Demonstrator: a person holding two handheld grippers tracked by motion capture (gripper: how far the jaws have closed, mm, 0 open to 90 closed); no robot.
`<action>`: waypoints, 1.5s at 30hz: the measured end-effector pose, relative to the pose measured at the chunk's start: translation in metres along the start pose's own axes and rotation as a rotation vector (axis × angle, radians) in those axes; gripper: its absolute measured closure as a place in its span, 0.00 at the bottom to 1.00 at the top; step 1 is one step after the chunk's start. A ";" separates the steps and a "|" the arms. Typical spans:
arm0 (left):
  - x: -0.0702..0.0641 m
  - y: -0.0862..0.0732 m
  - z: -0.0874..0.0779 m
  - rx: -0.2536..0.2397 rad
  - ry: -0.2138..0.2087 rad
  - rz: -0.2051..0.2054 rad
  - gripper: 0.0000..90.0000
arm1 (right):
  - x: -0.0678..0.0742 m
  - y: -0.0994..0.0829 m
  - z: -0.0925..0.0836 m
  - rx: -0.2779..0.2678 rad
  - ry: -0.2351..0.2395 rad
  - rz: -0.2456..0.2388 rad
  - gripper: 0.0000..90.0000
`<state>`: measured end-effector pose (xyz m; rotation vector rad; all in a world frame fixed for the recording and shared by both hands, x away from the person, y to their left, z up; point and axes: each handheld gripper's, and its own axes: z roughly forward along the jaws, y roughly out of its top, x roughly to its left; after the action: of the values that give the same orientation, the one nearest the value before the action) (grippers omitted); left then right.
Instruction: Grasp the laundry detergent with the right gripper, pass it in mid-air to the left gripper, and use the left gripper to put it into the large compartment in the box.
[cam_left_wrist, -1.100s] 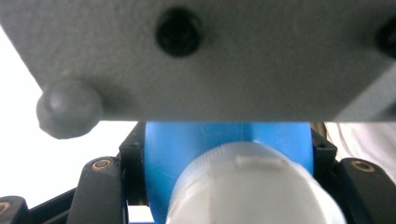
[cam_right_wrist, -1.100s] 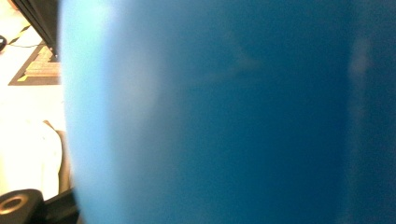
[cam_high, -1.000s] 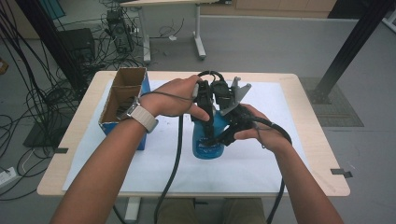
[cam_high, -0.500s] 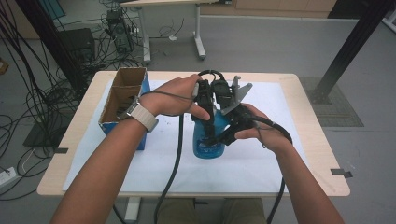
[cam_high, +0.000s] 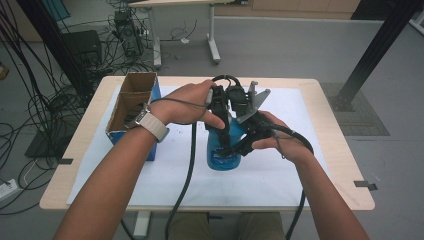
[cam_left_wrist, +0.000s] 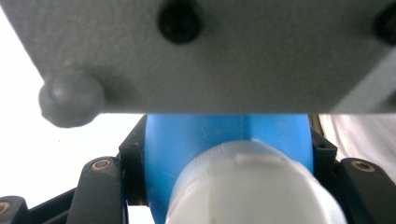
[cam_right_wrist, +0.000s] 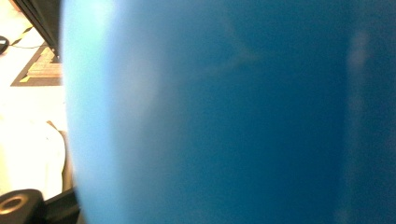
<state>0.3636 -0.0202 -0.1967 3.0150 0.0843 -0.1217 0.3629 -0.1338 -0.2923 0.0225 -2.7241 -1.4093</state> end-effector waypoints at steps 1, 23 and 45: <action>0.000 0.000 0.000 0.000 0.000 0.000 0.42 | 0.000 0.000 0.000 -0.001 0.001 0.000 0.49; 0.000 -0.004 -0.002 -0.005 0.004 -0.006 0.42 | -0.004 0.002 0.002 -0.015 0.007 -0.043 0.48; -0.001 -0.006 -0.004 -0.014 0.007 -0.011 0.42 | -0.003 0.004 0.002 -0.007 0.004 -0.047 0.48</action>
<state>0.3629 -0.0138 -0.1938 3.0016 0.1026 -0.1112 0.3662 -0.1295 -0.2902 0.0886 -2.7326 -1.4296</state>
